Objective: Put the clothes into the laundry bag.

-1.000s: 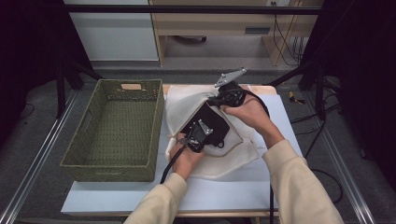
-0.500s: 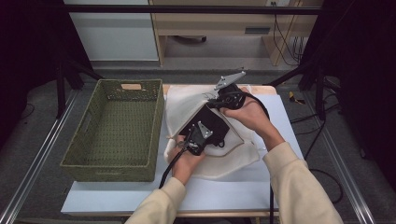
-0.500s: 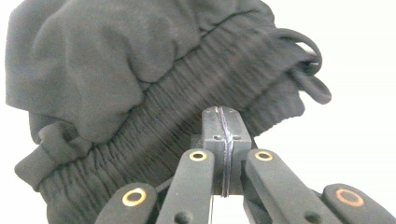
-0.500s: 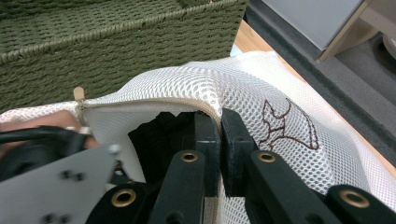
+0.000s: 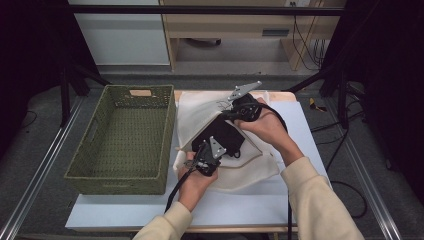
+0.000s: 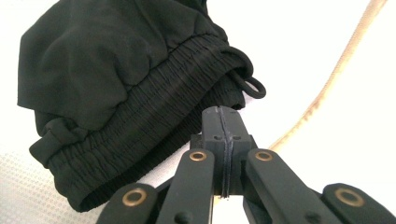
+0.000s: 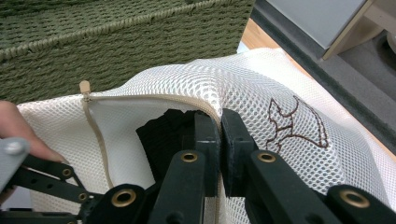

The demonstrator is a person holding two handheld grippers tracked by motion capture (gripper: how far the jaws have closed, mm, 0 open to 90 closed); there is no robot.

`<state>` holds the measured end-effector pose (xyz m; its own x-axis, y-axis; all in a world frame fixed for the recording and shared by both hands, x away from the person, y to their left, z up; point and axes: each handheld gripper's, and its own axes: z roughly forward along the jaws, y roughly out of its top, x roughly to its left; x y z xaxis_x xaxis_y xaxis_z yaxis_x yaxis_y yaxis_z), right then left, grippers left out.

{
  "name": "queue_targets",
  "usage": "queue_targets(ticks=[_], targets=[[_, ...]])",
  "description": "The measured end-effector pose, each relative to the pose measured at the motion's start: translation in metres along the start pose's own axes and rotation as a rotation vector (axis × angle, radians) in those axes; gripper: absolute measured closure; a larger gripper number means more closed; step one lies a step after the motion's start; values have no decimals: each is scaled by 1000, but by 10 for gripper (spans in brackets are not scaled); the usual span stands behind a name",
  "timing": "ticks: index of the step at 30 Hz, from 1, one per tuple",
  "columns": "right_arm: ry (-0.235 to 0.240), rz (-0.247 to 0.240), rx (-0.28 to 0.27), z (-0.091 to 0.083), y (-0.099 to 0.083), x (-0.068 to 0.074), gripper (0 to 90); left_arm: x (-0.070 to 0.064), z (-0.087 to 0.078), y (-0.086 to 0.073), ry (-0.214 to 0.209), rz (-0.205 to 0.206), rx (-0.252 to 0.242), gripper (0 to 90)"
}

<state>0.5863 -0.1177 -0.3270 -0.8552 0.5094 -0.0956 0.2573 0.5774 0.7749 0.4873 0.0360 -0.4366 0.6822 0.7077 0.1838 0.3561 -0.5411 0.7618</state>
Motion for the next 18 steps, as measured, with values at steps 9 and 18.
queue_targets(ticks=[9,18], targets=[[4,-17,-5,-3,-6,10,870,-3,-23,-2,-46,-13,-44,899],[-8,-41,5,-5,-18,23,870,-6,-58,-3,-77,5,-90,900]])
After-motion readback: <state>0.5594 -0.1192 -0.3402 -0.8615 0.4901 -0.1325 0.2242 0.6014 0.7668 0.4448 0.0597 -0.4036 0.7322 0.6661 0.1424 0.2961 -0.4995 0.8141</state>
